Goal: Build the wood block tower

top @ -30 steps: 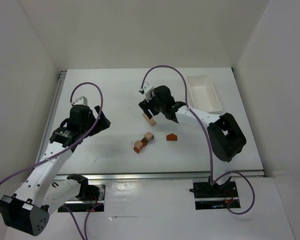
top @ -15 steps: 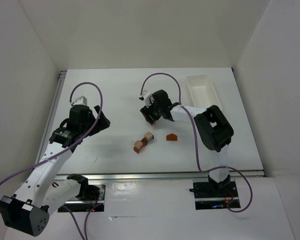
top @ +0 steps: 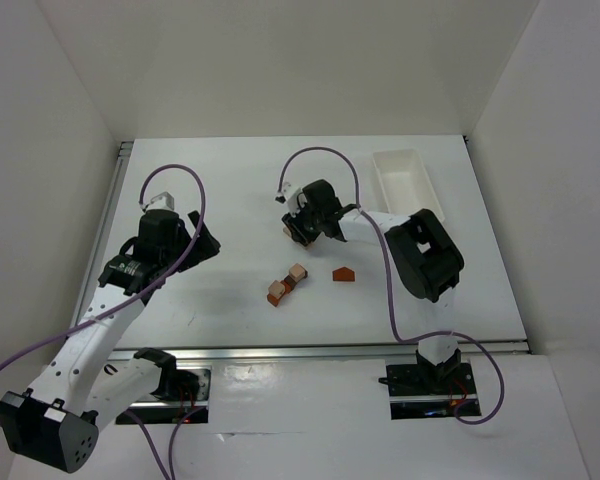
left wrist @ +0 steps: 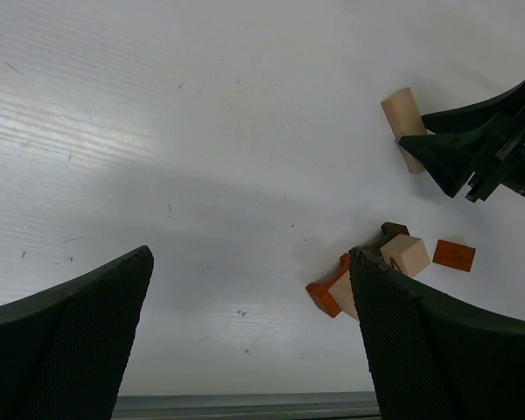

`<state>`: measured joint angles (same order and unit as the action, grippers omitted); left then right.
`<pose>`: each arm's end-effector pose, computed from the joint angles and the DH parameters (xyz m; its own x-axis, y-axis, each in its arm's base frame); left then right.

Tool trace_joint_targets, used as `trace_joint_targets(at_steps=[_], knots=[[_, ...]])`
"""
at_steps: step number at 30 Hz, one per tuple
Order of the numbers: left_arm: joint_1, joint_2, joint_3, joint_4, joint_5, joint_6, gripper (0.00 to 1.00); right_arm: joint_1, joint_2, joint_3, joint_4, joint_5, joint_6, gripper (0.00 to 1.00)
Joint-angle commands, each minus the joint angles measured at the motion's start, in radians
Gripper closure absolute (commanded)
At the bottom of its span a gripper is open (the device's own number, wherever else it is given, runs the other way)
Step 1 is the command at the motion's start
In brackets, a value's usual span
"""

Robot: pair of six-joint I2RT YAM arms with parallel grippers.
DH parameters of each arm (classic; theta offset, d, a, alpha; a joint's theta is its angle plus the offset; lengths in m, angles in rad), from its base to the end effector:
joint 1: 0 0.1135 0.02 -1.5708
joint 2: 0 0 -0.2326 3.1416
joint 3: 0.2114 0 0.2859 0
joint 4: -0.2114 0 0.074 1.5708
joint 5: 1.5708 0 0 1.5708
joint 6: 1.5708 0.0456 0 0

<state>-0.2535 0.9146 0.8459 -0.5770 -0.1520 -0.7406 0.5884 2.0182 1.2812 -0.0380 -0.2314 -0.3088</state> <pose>0.2497 -0.0576 0.2668 -0.5182 -0.5547 -0.6510 -0.2965 0.8305 -0.4716 0.3706 0.2599 0.0969 -0.3489 -0.5884 -0.7294 -0.8214 0.5667 -0.0642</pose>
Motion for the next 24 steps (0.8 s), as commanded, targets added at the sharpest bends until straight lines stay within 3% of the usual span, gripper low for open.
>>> trace_joint_targets(at_steps=[1, 6, 9, 11, 13, 14, 18, 24], knots=[[0.003, -0.009, -0.004, 0.014, -0.001, -0.008, 0.02, 0.001, -0.045, 0.018, -0.013, -0.057, -0.09, 0.75], [0.003, -0.031, -0.004, 0.025, 0.02, 0.001, 0.02, -0.01, -0.208, -0.003, -0.025, -0.169, -0.363, 0.78], [0.003, -0.042, -0.004, 0.034, 0.041, 0.01, 0.02, -0.021, -0.28, 0.024, -0.166, -0.371, -0.551, 0.78], [0.003, -0.051, -0.013, 0.034, 0.051, 0.01, 0.02, -0.053, -0.331, 0.073, -0.341, -0.548, -0.662, 0.78], [0.003, -0.051, -0.013, 0.043, 0.064, 0.02, 0.02, -0.053, -0.349, 0.105, -0.469, -0.621, -0.85, 0.78], [0.003, -0.051, -0.013, 0.043, 0.065, 0.02, 0.02, -0.053, -0.349, 0.147, -0.628, -0.661, -0.928, 0.78], [0.003, -0.051, -0.013, 0.034, 0.088, 0.029, 0.02, 0.001, -0.34, 0.184, -0.831, -0.62, -1.151, 0.78], [0.003, -0.06, -0.002, 0.016, 0.108, 0.029, 0.03, 0.109, -0.331, 0.171, -0.884, -0.49, -1.199, 0.78]])
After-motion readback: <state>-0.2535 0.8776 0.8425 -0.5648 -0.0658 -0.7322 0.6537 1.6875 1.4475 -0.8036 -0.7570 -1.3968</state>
